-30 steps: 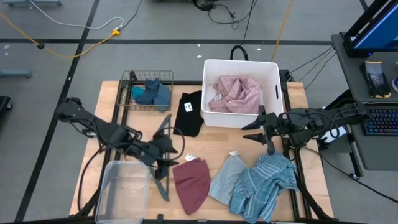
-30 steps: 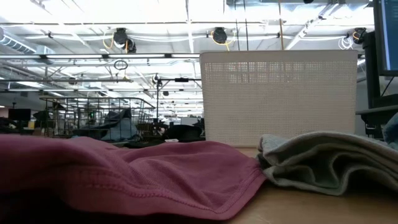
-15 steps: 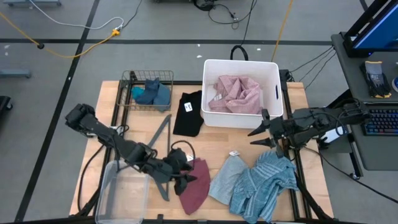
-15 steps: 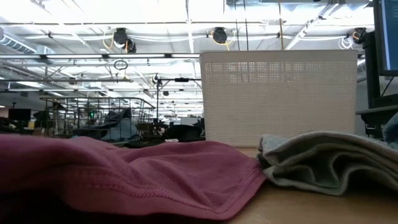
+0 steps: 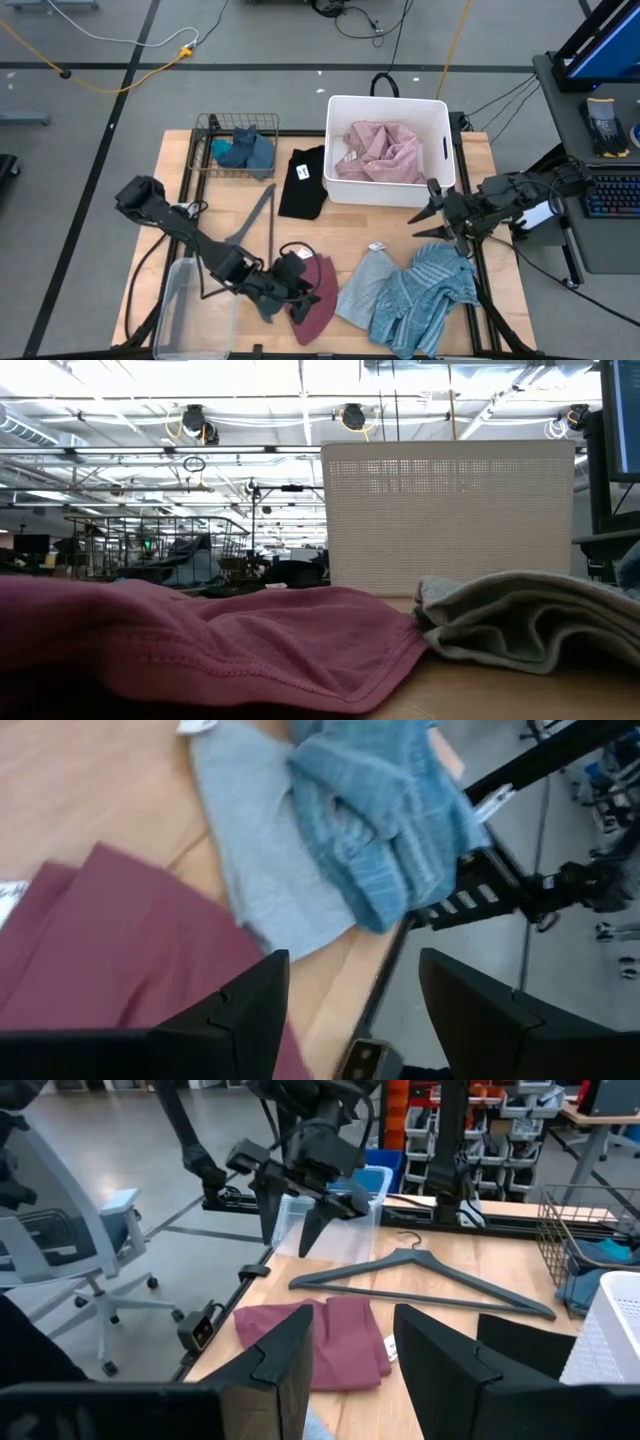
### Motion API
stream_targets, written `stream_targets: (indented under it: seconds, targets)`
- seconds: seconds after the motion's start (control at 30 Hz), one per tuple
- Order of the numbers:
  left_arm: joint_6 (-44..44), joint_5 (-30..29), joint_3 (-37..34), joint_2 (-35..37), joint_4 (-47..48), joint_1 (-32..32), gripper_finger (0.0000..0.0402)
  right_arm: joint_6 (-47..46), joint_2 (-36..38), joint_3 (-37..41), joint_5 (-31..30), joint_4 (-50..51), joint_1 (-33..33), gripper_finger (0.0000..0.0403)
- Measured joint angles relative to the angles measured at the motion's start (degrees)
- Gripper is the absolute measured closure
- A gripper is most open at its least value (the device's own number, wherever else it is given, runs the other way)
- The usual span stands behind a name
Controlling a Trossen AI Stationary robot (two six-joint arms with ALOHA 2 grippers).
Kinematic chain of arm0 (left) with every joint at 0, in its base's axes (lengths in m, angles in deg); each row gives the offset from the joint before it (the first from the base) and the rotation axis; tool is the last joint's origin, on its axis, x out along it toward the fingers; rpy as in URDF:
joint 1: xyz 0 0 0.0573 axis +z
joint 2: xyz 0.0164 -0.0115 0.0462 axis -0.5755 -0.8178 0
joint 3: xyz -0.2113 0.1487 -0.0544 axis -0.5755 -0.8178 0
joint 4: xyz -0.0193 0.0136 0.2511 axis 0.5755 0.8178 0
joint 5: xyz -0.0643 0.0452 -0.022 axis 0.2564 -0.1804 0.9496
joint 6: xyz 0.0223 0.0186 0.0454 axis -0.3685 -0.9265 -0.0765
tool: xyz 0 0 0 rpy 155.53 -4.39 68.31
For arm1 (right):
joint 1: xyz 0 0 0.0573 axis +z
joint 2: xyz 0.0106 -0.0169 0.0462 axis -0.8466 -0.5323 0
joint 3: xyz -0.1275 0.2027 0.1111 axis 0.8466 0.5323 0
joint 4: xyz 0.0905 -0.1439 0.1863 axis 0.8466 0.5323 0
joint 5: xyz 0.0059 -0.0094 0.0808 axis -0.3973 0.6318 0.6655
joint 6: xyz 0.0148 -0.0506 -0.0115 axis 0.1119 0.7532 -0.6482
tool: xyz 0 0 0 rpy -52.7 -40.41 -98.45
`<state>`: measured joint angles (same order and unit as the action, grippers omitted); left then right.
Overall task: Pick & Place Cloths
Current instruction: Put the dark red boxers in the transparent bin
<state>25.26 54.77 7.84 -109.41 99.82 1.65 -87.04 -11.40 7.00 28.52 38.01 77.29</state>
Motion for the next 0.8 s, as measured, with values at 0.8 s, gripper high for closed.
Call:
stream_targets:
  seconds: [0.8]
  targets:
    - [27.6,12.1,9.7,-12.0,21.6,2.5,0.0174,0.0,0.0,0.0,0.0,0.1,0.3,0.0271]
